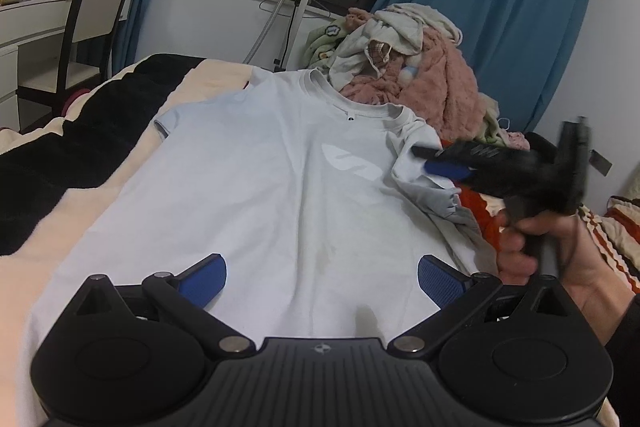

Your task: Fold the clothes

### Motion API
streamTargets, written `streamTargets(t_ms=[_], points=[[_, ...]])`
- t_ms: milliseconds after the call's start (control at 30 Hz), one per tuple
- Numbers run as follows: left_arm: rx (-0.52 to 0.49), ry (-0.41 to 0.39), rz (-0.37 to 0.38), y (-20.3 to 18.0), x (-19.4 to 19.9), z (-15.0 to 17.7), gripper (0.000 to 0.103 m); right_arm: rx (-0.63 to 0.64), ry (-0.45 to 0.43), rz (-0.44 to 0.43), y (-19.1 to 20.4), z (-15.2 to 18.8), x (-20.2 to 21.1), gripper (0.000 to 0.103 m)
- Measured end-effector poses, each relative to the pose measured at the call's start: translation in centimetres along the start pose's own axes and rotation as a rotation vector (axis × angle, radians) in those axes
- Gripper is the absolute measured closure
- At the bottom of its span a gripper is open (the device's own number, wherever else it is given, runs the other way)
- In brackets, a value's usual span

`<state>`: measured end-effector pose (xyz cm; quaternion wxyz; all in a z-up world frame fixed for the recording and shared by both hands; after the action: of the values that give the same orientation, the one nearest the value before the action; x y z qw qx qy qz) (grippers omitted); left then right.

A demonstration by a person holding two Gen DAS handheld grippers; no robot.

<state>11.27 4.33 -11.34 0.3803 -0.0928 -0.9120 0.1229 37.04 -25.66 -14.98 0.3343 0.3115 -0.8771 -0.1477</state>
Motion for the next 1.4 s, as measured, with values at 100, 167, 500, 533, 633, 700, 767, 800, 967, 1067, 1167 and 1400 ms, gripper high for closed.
streamTargets(t_ms=[100,167,500,533,633,700,767,800,967,1067,1167,1400], points=[[0.000,0.000,0.009,-0.1,0.1,0.0,0.000,-0.076,-0.112,-0.024,-1.7,-0.8,2.6,0.054],[-0.004,0.005,0.015,-0.2,0.1,0.1,0.000,-0.214,-0.180,-0.022,-3.9,-1.0,3.6,0.054],[-0.008,0.027,0.021,-0.1,-0.7,0.3,0.000,-0.461,-0.071,0.081,-9.2,1.1,-0.6,0.062],[-0.007,0.029,0.020,0.0,-0.8,0.2,0.000,-0.458,-0.078,0.069,-9.0,1.0,-0.8,0.071],[0.003,0.037,0.020,0.2,-1.1,0.2,0.000,-0.386,-0.090,0.125,-7.8,0.2,0.0,0.092],[0.010,0.042,0.026,0.3,-1.1,0.2,0.000,-0.325,-0.108,0.205,-7.4,-0.6,1.6,0.094],[0.012,0.044,0.030,0.4,-1.1,0.2,0.000,-0.264,-0.121,0.313,-7.2,-1.5,3.4,0.094],[0.009,0.041,0.029,0.4,-1.0,0.2,0.000,-0.235,-0.133,0.369,-7.0,-1.8,4.2,0.094],[-0.004,0.037,0.032,0.1,-0.8,0.3,0.000,-0.118,-0.144,0.658,-7.9,-3.4,7.4,0.095],[-0.024,0.037,0.025,-0.1,-0.9,0.5,0.000,0.057,-0.093,0.870,-9.1,-4.3,8.1,0.095],[-0.044,0.029,0.018,-0.5,-1.2,0.4,0.000,0.170,-0.037,1.031,-11.6,-5.7,8.2,0.100],[-0.087,0.036,0.007,-1.3,-2.5,0.3,0.000,-0.114,-0.086,0.990,-19.8,-7.4,9.9,0.097]])
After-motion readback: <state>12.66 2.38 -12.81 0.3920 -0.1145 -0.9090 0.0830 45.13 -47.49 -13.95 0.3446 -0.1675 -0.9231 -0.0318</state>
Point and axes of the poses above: each gripper's, at about its wrist camera, not at the fingertips, and x roughly against the way its jaws point, y to its left, z to its underside, the point moved 2 cm from there along -x, roughly the way its jaws point, and after that the axes turned 12 degrees about y, right-handed, at the moved point
